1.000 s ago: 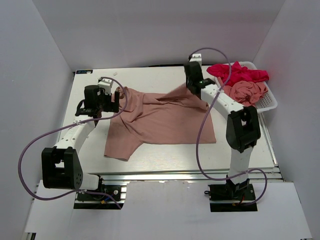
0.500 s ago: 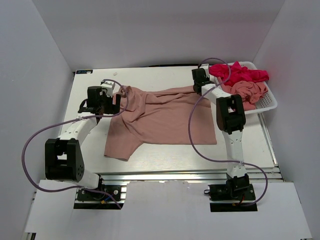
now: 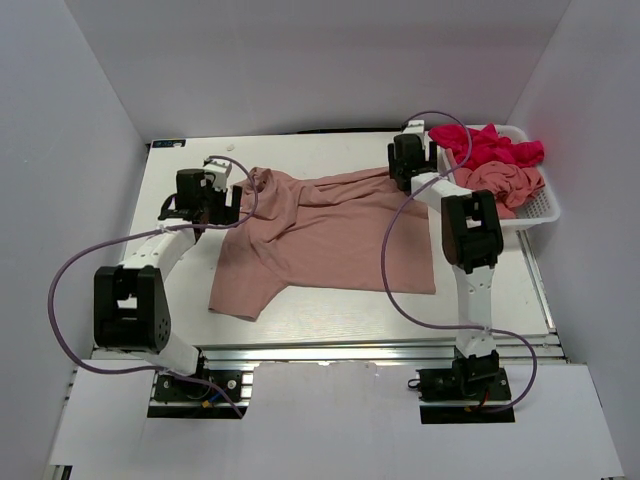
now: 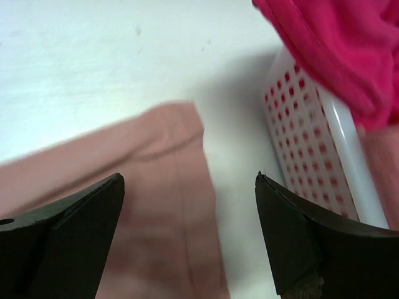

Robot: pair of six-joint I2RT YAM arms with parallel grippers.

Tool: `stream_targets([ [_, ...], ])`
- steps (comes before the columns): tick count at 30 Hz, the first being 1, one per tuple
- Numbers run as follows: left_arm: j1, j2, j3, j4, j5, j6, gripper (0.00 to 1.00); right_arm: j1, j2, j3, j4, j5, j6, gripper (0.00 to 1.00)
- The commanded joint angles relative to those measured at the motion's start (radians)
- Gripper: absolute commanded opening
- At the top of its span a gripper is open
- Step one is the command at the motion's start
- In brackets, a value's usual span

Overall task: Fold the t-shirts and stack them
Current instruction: Flatten out the tshirt

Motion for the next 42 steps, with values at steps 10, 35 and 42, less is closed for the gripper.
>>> stream_targets([
  [10,0.098,0.268,0.146,0.249,0.049,0.096,0.98,0.291,-0.559,-0.375,-0.001,-0.207,0.197,0.88],
  [35,0.238,0.724,0.609,0.182,0.733,-0.263,0.97,0.397,-0.418,-0.399,-0.103,-0.192,0.215,0.84],
  [42,0.238,0.681,0.536,0.182,0.779,-0.340,0.97,0.397,-0.412,-0.406,-0.097,-0.160,0.212,0.84],
])
